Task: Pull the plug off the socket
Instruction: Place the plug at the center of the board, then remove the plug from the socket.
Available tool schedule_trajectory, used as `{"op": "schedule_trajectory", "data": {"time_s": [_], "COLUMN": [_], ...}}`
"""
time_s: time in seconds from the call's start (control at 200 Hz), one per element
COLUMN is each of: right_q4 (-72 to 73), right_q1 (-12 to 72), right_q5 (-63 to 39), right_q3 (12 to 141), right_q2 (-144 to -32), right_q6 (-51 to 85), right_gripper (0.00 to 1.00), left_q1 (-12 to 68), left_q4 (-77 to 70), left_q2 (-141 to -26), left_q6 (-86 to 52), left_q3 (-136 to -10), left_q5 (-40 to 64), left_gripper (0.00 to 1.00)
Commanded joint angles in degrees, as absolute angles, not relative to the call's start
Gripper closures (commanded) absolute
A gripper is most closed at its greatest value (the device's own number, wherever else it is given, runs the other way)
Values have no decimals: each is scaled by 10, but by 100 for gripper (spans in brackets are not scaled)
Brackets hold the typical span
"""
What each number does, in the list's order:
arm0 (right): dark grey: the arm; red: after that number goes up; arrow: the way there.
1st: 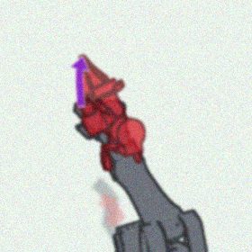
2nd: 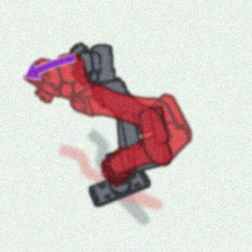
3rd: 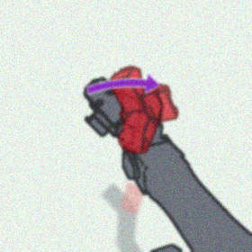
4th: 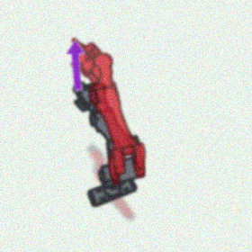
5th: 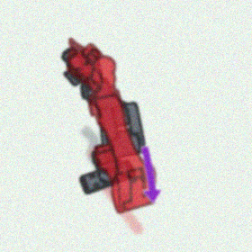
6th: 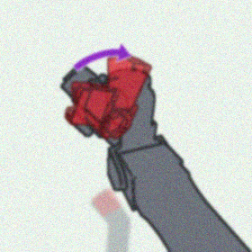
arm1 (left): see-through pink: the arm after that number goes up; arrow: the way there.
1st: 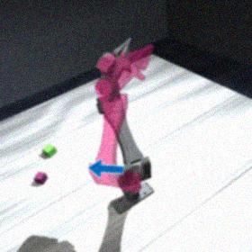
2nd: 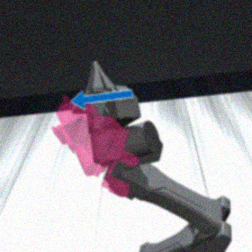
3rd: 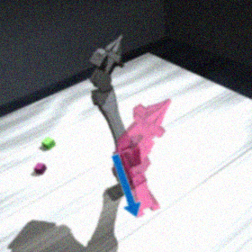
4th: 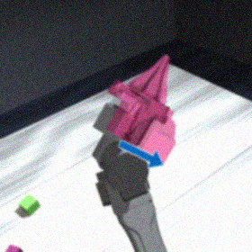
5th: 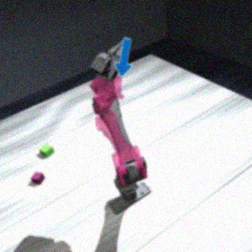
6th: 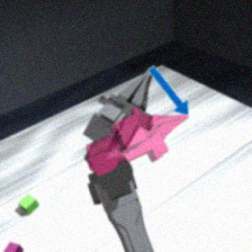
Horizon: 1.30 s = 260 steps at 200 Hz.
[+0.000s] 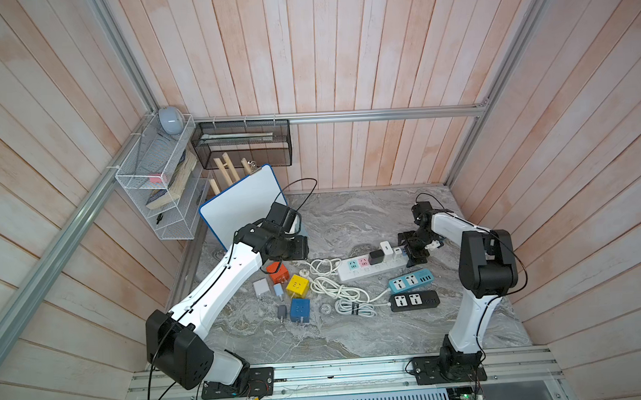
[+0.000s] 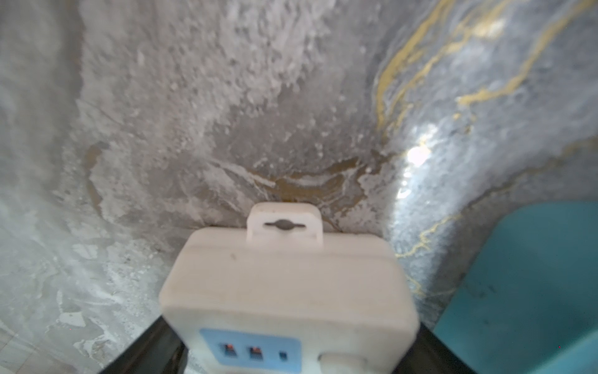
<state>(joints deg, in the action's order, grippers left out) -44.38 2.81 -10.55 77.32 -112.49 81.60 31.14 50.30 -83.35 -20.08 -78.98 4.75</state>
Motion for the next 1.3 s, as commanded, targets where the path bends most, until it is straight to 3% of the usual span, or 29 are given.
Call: {"op": "schedule_trajectory", "data": {"time_s": [0.0, 0.175, 0.475, 1.295], "right_q4": [-382, -384, -387, -404], "right_q1": [36, 36, 36, 36], "right_q5": [-84, -83, -82, -76], "right_q3": [757, 755, 745, 754], "right_q2": [-1166, -1162, -1154, -1155], "right_q6": [819, 818, 814, 790], "right_gripper": [100, 100, 100, 100], "left_q1": [341, 353, 405, 459], "left_q4": [352, 192, 57, -35], "left_q2": [-850, -907, -1035, -1237], "left_q6": [-80, 0, 158, 194], "left_q3": [-792, -773, -776, -834], "left_q5": [98, 199, 269, 224], "left_gripper": [32, 32, 31, 32]}}
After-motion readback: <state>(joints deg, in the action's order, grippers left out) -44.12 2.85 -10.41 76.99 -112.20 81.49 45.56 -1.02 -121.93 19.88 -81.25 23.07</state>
